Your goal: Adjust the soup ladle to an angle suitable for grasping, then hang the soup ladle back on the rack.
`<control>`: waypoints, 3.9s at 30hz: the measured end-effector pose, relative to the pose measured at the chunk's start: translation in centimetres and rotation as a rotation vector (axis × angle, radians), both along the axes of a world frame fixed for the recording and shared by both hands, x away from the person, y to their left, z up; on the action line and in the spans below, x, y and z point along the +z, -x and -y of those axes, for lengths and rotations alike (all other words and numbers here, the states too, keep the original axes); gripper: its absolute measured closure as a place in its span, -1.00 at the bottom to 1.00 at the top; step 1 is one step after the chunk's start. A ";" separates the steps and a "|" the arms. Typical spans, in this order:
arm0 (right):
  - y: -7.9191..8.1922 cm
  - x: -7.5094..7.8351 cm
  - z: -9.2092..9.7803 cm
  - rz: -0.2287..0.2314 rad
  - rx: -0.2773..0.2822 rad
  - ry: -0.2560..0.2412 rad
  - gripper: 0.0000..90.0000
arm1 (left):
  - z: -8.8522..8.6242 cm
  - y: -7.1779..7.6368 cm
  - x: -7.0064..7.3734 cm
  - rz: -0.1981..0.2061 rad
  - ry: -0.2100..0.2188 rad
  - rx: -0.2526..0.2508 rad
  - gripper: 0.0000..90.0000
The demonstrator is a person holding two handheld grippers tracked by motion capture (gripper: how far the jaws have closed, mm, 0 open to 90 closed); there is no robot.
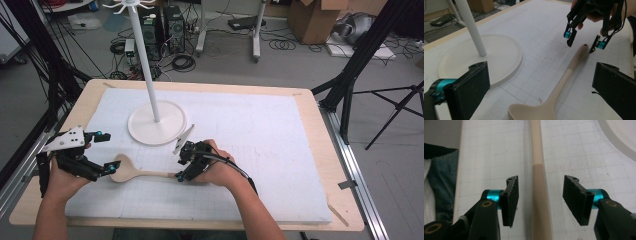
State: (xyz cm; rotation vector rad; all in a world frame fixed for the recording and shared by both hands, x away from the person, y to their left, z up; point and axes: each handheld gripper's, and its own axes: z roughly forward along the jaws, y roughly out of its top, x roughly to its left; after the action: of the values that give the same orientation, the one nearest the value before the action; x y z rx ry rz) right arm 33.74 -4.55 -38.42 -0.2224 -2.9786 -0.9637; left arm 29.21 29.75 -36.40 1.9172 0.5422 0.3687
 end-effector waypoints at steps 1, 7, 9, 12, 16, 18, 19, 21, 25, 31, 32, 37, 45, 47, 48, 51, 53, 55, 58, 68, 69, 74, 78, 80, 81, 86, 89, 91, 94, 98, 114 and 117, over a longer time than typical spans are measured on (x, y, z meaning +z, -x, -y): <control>0.1 0.2 0.5 0.008 -0.014 -0.004 -0.05 | 0.0 0.0 0.0 0.000 0.000 0.000 -0.96; 0.9 1.0 3.6 0.051 -0.078 -0.049 -0.31 | 0.2 -0.1 -0.1 -0.003 -0.002 -0.006 -0.96; 1.1 1.1 4.6 0.066 -0.102 -0.062 -0.40 | 0.2 -0.1 -0.1 -0.005 -0.004 -0.006 -0.96; 1.2 1.2 5.6 0.075 -0.128 -0.080 -0.44 | 0.3 -0.1 -0.2 -0.008 -0.007 -0.011 -0.96; 1.8 1.4 7.9 0.110 -0.181 -0.118 -0.55 | 0.5 -0.1 -0.1 -0.004 -0.008 -0.017 -0.96; 2.4 1.5 9.9 0.133 -0.233 -0.143 -0.63 | 0.5 -0.1 -0.2 -0.008 -0.004 -0.019 -0.96; 2.6 1.5 10.6 0.132 -0.248 -0.159 -0.63 | 0.6 -0.1 -0.2 -0.008 -0.007 -0.018 -0.96; 3.0 1.4 12.0 0.137 -0.279 -0.189 -0.68 | 0.6 -0.1 -0.2 -0.007 -0.011 -0.020 -0.96; 3.7 1.1 15.1 0.129 -0.350 -0.241 -0.73 | 0.7 0.0 -0.2 -0.008 -0.007 -0.019 -0.96; 4.6 0.6 18.1 0.146 -0.414 -0.286 -0.95 | 0.7 -0.1 -0.2 -0.010 -0.010 -0.022 -0.96; 4.6 0.6 18.1 0.146 -0.414 -0.286 -0.95 | 0.7 -0.1 -0.2 -0.010 -0.010 -0.022 -0.96; 5.2 0.2 20.5 0.170 -0.465 -0.347 -0.99 | 0.9 -0.2 -0.4 -0.014 -0.013 -0.028 -0.96; 5.3 0.3 22.2 0.187 -0.498 -0.384 -1.00 | 1.4 -0.5 -0.8 -0.025 -0.020 -0.049 -0.96; 5.3 0.4 22.7 0.193 -0.510 -0.398 -1.00 | 1.5 -0.6 -0.8 -0.028 -0.019 -0.051 -0.96; 5.4 0.4 22.7 0.189 -0.511 -0.404 -1.00 | 1.6 -0.6 -0.8 -0.027 -0.020 -0.054 -0.96; 5.4 0.5 23.0 0.200 -0.519 -0.420 -1.00 | 1.6 -0.5 -0.7 -0.023 -0.019 -0.056 -0.96; 5.4 0.5 23.0 0.210 -0.523 -0.427 -1.00 | 1.6 -0.4 -0.7 -0.023 -0.015 -0.058 -0.96; 5.4 0.5 23.0 0.206 -0.529 -0.429 -1.00 | 1.6 -0.4 -0.6 -0.022 -0.012 -0.057 -0.96; 5.3 0.5 23.1 0.212 -0.532 -0.427 -1.00 | 1.6 -0.5 -0.7 -0.024 -0.011 -0.059 -0.96; 5.1 0.2 23.3 0.200 -0.556 -0.409 -1.00 | 1.9 -0.5 -0.7 -0.025 -0.024 -0.066 -0.96; 5.1 0.2 23.3 0.204 -0.547 -0.410 -1.00 | 2.0 -0.5 -0.6 -0.023 -0.020 -0.064 -0.96; 5.1 0.3 23.5 0.205 -0.551 -0.418 -1.00 | 1.9 -0.5 -0.6 -0.023 -0.020 -0.070 -0.96; 5.2 0.3 23.6 0.205 -0.550 -0.416 -1.00 | 2.1 -0.4 -0.6 -0.026 -0.022 -0.076 -0.96; 5.2 0.3 23.6 0.202 -0.553 -0.413 -1.00 | 2.3 -0.4 -0.6 -0.030 -0.023 -0.080 -0.96; 5.2 0.2 23.6 0.201 -0.550 -0.412 -1.00 | 2.4 -0.5 -0.6 -0.030 -0.028 -0.086 -0.96; 5.1 0.1 23.9 0.195 -0.558 -0.397 -1.00 | 3.5 -0.6 -0.5 -0.034 -0.065 -0.108 -0.96; 5.1 0.0 23.9 0.188 -0.562 -0.391 -1.00 | 4.4 -0.8 -0.5 -0.041 -0.083 -0.128 -0.96; 5.0 -0.1 23.9 0.190 -0.561 -0.387 -1.00 | 5.1 -1.0 -0.4 -0.046 -0.101 -0.139 -0.96; 5.0 -0.1 23.9 0.188 -0.562 -0.391 -1.00 | 6.3 -1.3 -0.2 -0.052 -0.125 -0.168 -0.96; 5.0 -0.1 24.0 0.190 -0.560 -0.388 -0.99 | 8.2 -2.0 0.2 -0.059 -0.184 -0.211 -0.96; 4.8 -0.4 23.7 0.185 -0.560 -0.379 -0.99 | 13.8 -2.9 -2.1 -0.135 -0.411 -0.290 -0.96; 4.8 -0.5 23.6 0.179 -0.562 -0.374 -0.99 | 14.6 -3.0 -2.6 -0.147 -0.453 -0.302 -0.96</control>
State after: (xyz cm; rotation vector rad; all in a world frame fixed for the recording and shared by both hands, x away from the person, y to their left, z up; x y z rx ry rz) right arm 28.98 -28.16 -38.93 -1.0498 -2.8496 -1.6370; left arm 32.22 15.13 -38.98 2.4377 0.2664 0.1620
